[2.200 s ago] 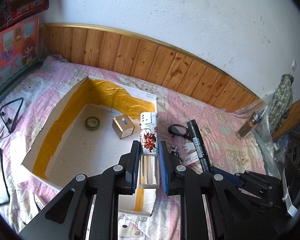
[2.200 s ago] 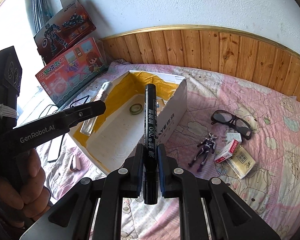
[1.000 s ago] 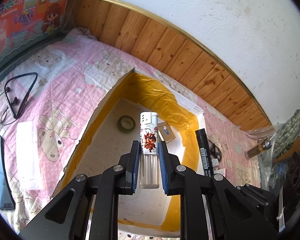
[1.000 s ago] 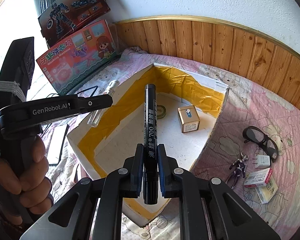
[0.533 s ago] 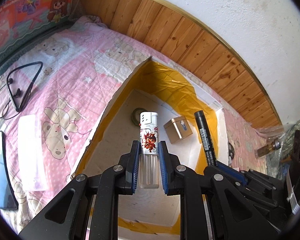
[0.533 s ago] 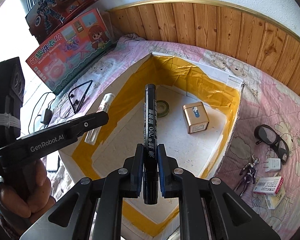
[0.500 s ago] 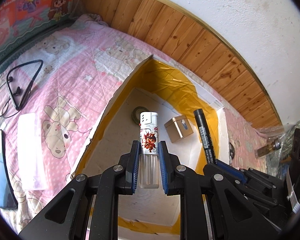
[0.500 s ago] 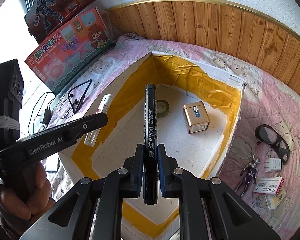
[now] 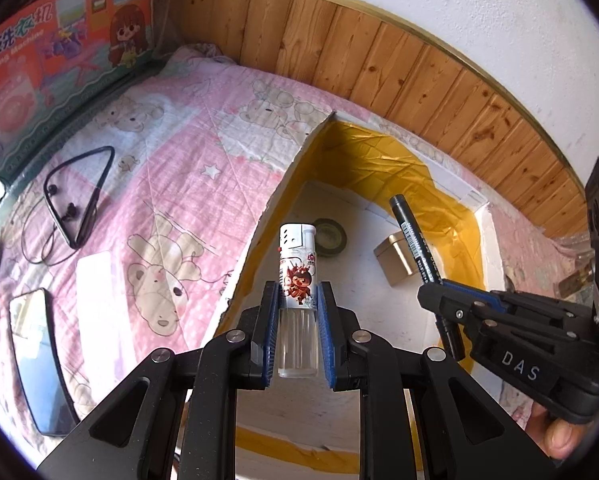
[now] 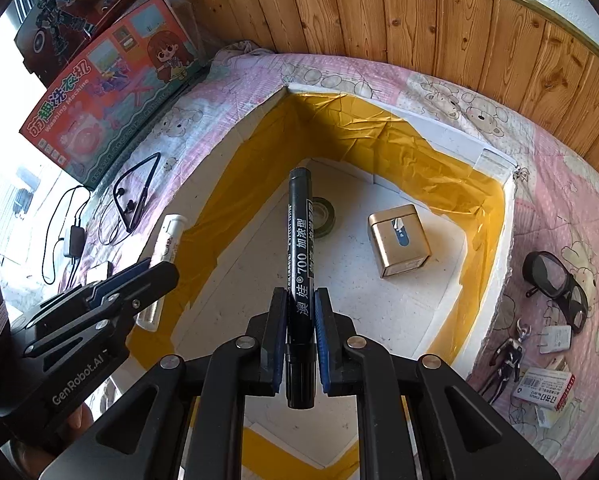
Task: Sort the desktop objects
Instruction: 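Carry the black marker and small bottle with both tools over the box, then open both tools to drop the marker and bottle into the box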
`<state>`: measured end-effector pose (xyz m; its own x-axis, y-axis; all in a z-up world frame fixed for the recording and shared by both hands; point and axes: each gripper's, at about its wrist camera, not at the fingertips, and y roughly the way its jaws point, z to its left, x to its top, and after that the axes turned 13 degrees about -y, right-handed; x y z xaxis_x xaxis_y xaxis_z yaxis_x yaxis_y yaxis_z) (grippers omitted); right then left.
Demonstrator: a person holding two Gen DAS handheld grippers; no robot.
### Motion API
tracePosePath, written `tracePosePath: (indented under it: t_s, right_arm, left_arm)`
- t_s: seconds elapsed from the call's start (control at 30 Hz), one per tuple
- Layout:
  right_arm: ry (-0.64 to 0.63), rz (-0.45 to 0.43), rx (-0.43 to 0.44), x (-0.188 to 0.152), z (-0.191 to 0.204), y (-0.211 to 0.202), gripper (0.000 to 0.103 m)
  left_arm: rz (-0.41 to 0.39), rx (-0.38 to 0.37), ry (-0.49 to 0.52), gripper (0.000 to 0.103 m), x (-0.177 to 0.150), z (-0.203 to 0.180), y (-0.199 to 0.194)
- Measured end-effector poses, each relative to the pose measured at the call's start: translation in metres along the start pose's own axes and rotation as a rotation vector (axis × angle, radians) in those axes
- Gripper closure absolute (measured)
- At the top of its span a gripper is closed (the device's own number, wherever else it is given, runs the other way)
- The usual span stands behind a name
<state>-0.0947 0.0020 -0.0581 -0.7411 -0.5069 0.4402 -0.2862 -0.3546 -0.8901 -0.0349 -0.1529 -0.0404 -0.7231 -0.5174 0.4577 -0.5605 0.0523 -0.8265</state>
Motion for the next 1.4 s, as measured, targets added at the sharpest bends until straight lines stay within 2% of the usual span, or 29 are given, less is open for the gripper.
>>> tracePosePath:
  t_s: [0.07,0.37,0.7,1.0,1.4]
  right_arm:
    - [0.013,0.017,-0.006,0.005,-0.003,0.007,0.089]
    - [0.043,0.066,-0.035,0.024,-0.013,0.033,0.089]
    - [-0.02,0.134,-0.073,0.047,-0.016,0.063,0.089]
    - [-0.079,0.188,-0.103,0.063,-0.018,0.09,0.089]
    - [-0.073,0.237,-0.116,0.067,-0.028,0.107,0.089]
  left_arm:
    - [0.0,0.013,0.023,0.084,0.001,0.001,0.001]
    - [0.06,-0.019,0.083,0.084,0.004,0.005,0.008]
    - [0.124,-0.016,0.194,0.084,-0.011,-0.006,0.021]
    - [0.144,0.014,0.233,0.084,-0.016,-0.009,0.029]
    - [0.141,0.044,0.242,0.083,-0.018,-0.012,0.03]
